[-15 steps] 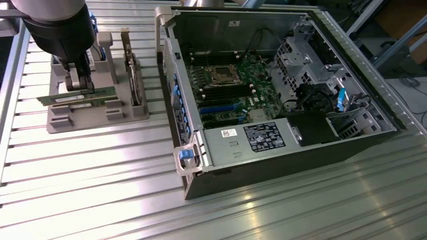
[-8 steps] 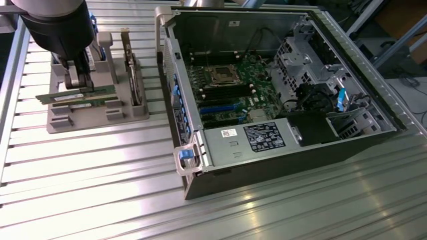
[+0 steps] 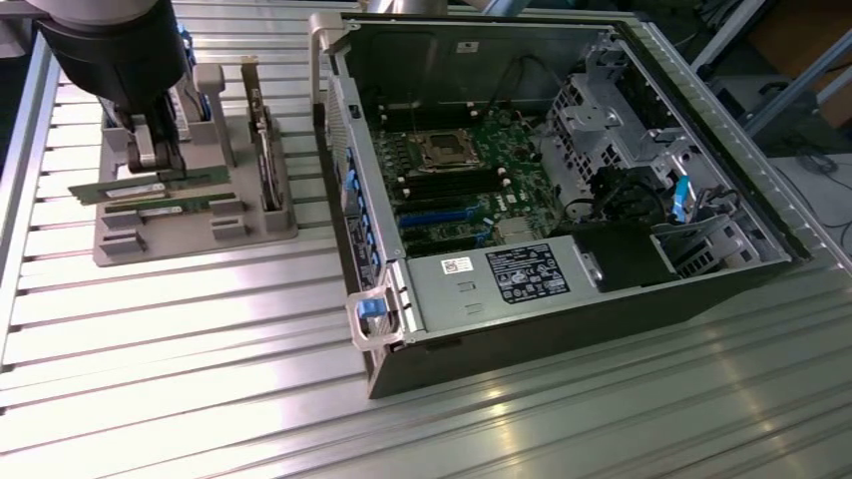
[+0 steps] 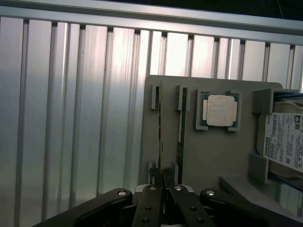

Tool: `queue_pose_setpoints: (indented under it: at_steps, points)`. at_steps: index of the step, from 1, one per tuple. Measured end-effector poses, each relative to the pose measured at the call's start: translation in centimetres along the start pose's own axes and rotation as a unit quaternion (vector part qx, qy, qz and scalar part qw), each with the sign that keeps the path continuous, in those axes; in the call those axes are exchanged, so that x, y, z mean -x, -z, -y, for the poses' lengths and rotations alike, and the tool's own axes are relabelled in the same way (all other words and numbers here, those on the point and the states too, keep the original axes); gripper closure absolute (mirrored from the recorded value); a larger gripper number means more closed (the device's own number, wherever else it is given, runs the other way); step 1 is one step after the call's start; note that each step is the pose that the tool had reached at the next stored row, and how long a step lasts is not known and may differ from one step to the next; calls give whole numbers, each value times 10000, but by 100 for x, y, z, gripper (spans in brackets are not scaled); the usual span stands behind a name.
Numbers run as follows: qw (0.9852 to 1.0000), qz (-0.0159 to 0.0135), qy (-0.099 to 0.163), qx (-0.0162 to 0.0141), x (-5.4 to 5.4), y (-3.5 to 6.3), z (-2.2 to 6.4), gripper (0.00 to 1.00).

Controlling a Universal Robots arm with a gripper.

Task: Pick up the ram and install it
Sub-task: 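Pick up the ram and move it above insertion slot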

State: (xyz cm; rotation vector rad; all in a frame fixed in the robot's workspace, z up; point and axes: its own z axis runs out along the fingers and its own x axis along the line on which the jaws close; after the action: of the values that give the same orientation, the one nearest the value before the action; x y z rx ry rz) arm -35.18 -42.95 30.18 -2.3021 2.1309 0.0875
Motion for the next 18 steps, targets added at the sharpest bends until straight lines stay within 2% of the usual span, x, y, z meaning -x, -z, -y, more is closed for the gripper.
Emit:
queue_pose_setpoints:
  at_steps: [3,9,12,18]
  points:
    - [10000,0,-1,1,4,104,0,87]
    - [9998,8,-205,-9,7,179,9,87]
    - [9997,9,-261,-11,15,383,11,87]
    - [9995,12,-326,-14,27,700,17,87]
